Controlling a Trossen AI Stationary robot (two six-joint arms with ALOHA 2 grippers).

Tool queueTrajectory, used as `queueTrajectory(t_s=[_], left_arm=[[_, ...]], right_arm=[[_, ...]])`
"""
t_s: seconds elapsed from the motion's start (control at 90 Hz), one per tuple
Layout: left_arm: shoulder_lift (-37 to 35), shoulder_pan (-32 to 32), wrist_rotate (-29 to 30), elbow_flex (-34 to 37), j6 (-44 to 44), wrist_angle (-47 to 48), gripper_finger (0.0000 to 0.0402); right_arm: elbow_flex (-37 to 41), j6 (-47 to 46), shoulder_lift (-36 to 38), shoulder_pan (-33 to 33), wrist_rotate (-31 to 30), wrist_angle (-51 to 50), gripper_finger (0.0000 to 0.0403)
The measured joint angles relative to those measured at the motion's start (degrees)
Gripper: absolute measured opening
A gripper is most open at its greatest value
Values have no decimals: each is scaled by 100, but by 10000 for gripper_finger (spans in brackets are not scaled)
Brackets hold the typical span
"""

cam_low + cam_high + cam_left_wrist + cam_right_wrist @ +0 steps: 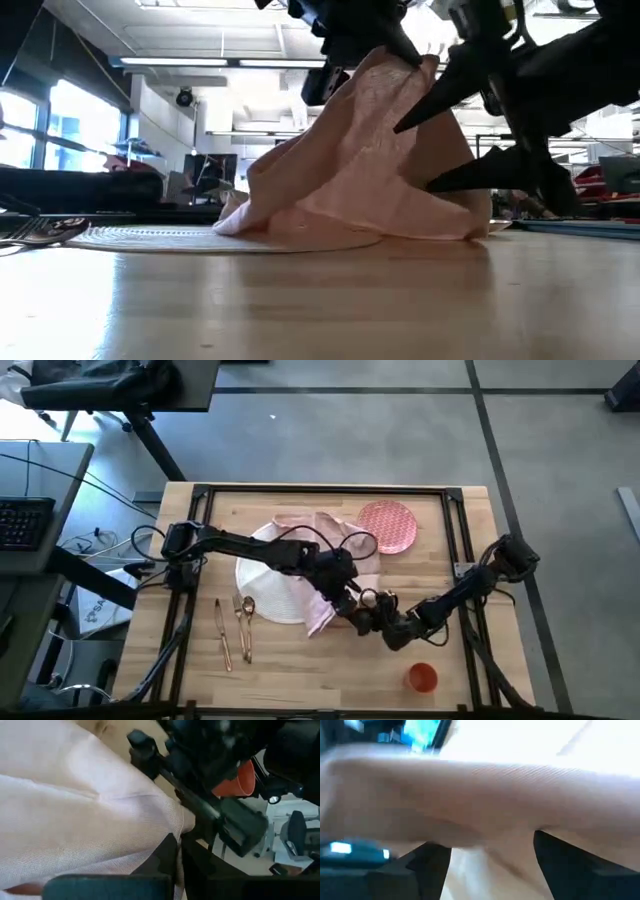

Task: Set table place
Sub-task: Fold the pink napkin

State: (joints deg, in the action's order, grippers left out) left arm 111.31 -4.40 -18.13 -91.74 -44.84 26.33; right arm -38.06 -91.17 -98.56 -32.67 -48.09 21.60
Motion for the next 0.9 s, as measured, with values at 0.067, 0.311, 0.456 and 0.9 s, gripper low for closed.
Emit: queueTrajectory(t_s=[0.067, 0.311, 0.456, 0.9], left_arm=[[0, 0, 0, 0, 0, 0, 0], [0, 0, 0, 0, 33, 71, 0], [0, 0, 2, 0, 37, 79, 0], [0, 4, 4, 0, 95, 76, 0]], right_arm=[[0, -205, 0, 0, -33, -155, 253], [0, -1039, 80, -28, -342, -764, 213], [0, -838, 153, -28, -178, -738, 169], [0, 483, 151, 537, 503, -205, 131]])
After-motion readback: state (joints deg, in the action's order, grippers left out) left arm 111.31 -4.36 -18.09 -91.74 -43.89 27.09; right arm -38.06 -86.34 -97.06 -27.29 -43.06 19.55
